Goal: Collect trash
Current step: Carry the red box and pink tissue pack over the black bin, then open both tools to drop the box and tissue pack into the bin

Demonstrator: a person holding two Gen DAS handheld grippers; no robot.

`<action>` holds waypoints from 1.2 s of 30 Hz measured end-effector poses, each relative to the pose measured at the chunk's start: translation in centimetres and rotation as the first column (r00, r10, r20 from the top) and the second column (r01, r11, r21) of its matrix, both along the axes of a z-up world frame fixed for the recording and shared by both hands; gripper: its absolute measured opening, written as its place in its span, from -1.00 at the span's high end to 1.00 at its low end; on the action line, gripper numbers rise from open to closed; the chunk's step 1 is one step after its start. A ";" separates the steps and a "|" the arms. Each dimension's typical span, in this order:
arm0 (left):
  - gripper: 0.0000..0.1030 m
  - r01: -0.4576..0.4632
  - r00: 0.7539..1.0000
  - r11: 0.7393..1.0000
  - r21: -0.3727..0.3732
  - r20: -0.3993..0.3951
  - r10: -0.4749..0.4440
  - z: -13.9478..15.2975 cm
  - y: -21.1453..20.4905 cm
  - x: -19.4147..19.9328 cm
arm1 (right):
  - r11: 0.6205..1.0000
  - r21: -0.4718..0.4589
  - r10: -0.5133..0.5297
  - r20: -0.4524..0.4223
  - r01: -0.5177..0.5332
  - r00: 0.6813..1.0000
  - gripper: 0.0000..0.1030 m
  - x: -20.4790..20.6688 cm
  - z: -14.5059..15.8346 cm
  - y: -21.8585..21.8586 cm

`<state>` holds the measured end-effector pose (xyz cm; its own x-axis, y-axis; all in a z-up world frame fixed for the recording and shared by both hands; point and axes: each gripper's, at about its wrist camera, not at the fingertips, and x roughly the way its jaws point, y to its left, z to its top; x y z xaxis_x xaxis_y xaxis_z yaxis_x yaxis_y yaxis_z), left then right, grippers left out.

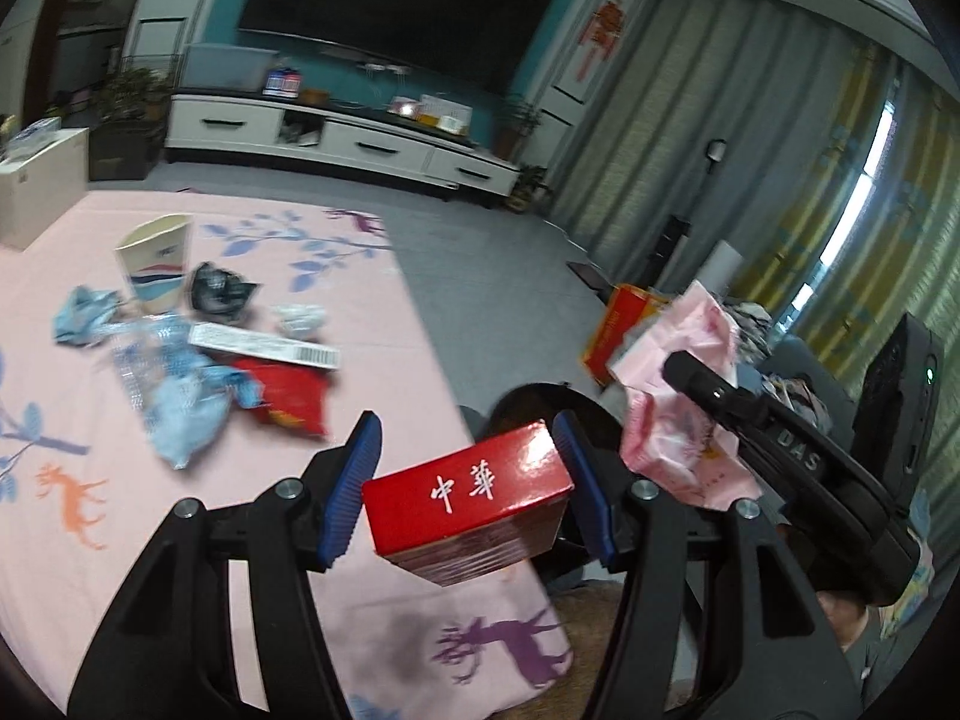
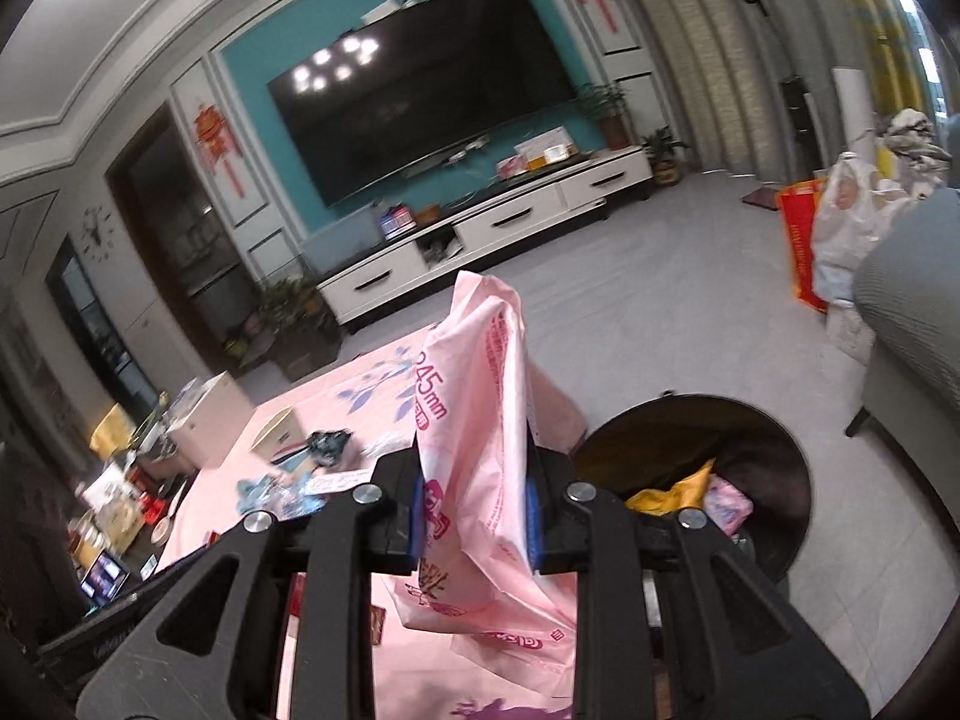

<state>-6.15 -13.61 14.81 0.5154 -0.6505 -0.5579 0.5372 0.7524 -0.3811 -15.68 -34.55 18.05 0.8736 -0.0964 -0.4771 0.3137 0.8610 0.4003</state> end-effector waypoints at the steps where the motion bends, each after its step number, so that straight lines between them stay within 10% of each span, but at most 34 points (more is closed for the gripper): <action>1: -0.16 0.015 1.000 1.000 0.005 0.002 -0.015 -0.1 -0.8 -0.2 | 1.000 -0.001 -0.012 0.001 0.012 1.000 0.49 -0.2 -0.1 -0.3; 21: -0.16 0.210 0.973 0.976 0.055 -0.104 -0.204 -5.0 -14.5 1.0 | 0.958 0.085 -0.260 -0.153 0.275 0.953 0.49 -1.7 -5.9 -9.6; 36: -0.17 0.269 0.948 0.957 0.109 -0.205 -0.243 -9.5 -20.3 3.4 | 0.929 0.213 -0.252 -0.231 0.301 0.940 0.49 -0.5 -9.8 -12.6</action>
<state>-2.73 -33.91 5.30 0.2195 -0.6592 -0.7192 0.6471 0.6501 -0.3984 -16.21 -47.11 8.30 0.7153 -0.1807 -0.6750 0.6185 0.6133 0.4913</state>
